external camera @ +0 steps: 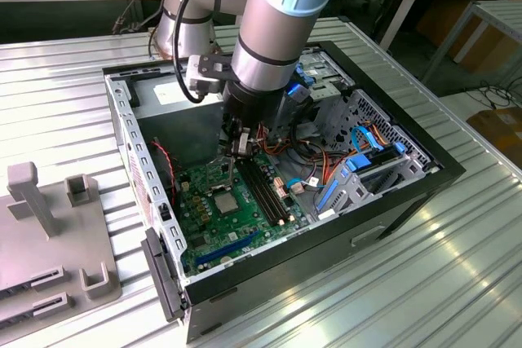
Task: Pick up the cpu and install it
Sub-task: 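Close the cpu cover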
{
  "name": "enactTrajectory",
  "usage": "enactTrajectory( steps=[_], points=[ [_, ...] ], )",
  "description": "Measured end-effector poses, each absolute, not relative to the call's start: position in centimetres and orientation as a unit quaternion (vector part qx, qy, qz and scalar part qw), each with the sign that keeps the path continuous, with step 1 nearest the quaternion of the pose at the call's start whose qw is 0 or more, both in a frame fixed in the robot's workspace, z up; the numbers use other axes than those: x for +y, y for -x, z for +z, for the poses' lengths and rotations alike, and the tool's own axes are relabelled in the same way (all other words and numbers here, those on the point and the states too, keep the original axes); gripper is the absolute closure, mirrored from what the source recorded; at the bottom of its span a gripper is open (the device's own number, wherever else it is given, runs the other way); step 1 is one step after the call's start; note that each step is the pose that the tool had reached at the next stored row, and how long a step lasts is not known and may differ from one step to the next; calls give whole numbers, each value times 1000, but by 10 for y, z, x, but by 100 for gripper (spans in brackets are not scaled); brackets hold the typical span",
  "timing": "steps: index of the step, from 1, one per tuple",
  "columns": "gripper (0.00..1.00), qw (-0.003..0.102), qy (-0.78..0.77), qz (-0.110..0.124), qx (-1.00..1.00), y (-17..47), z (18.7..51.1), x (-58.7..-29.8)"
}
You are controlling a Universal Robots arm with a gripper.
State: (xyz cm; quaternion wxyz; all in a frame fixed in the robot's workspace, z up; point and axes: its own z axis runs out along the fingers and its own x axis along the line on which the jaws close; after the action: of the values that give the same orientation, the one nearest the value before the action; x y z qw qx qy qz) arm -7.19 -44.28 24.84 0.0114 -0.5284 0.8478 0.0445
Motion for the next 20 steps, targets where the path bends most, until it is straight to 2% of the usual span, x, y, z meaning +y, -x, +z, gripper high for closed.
enactTrajectory(
  steps=[20],
  points=[
    [89, 14, 529, 45, 847, 73, 251, -444]
  ],
)
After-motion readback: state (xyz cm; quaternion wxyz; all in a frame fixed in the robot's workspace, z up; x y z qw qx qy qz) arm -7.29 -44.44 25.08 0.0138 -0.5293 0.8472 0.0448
